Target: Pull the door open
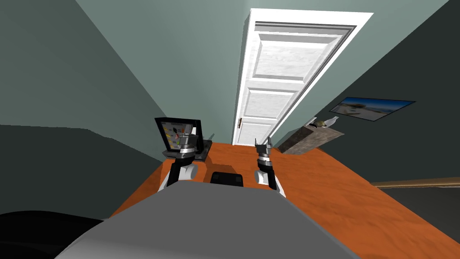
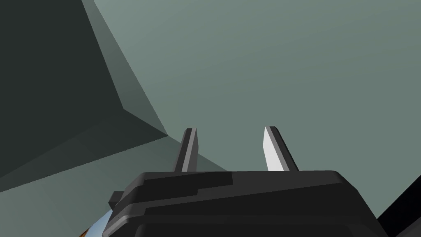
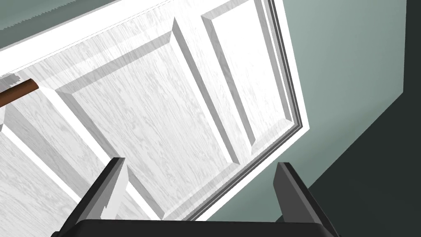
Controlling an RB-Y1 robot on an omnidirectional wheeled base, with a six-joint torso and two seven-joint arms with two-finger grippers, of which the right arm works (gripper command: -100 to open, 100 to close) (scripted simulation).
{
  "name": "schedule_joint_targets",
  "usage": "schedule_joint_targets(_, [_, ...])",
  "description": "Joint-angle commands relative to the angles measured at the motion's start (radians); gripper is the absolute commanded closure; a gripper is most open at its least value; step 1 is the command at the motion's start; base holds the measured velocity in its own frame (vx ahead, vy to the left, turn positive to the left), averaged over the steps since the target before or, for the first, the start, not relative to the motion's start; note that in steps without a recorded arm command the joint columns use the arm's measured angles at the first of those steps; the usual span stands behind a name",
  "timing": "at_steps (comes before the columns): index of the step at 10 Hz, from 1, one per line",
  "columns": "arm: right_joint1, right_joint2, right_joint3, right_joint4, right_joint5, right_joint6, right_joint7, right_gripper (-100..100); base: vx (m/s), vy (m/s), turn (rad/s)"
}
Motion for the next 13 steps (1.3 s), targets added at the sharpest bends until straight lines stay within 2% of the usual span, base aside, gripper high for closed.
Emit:
schedule_joint_targets(1, [-0.009, -0.01, 0.006, 0.036, -0.017, -0.009, -0.041, -100, 0.103, 0.021, 0.045])
schedule_joint_targets(13, [-0.073, -0.067, 0.057, 0.29, -0.137, -0.063, -0.32, -100, 0.102, 0.017, 0.035])
